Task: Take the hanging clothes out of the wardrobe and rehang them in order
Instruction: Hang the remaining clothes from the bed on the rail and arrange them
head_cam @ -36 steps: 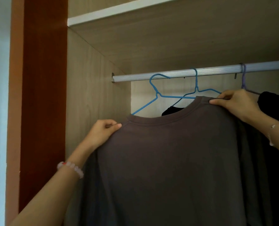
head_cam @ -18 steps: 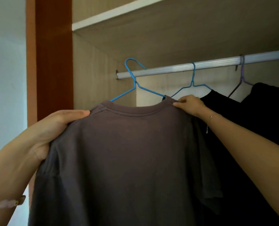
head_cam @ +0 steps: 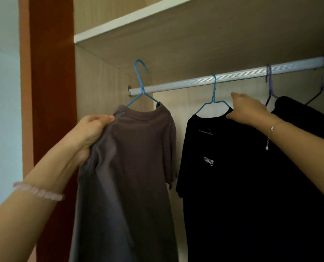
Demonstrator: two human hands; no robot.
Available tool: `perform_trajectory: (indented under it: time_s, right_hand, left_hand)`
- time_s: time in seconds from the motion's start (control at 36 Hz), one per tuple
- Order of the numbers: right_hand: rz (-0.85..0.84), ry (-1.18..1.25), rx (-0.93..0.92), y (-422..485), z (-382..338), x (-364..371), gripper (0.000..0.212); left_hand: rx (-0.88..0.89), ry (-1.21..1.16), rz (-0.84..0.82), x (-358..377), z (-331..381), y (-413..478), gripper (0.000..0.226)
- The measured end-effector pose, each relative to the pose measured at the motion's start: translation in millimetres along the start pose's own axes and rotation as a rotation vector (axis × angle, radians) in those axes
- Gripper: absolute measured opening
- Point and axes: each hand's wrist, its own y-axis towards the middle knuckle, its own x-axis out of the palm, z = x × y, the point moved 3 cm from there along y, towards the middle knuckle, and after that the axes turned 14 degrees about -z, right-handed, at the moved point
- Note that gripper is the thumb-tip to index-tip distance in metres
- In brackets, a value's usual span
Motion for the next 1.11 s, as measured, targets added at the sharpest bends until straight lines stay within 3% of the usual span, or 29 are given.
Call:
perform_trajectory:
  time_s: [0.08, 0.19, 0.39, 0.69, 0.89, 1.0, 1.11]
  right_hand:
    - [-0.167, 0.169, 0.018, -2.7, 10.8, 6.0, 0.047]
    - [-0.239, 0.368, -0.074, -8.9, 13.5, 10.3, 0.028]
    - [-0.207, 0.323, -0.116, -11.1, 9.0, 17.3, 0.029]
    - [-0.203, 0.284, -0.092, -15.3, 7.7, 30.5, 0.033]
    - [-0.171, 0.346, -0.072, -21.8, -1.2, 37.4, 0.032]
    - [-0.170, 0.589, -0.106, -31.5, -11.4, 41.9, 0.035]
    - [-0.214, 0.760, -0.086, -42.3, -21.8, 45.1, 0.042]
  left_hand:
    - [0.023, -0.006, -0.047, 18.0, -6.1, 21.4, 0.024]
    - [0.021, -0.012, -0.085, 36.4, -15.7, 51.1, 0.028]
    - [0.026, -0.007, -0.067, 60.7, -25.5, 87.1, 0.031]
    - [-0.022, 0.245, -0.099, 65.1, -75.2, 90.5, 0.023]
    - [0.039, 0.397, -0.129, 54.8, -72.3, 90.2, 0.032]
    - [0.084, 0.343, -0.117, 57.9, -71.8, 84.1, 0.016]
    - [0.088, 0.053, -0.183, 71.3, -68.6, 73.4, 0.017]
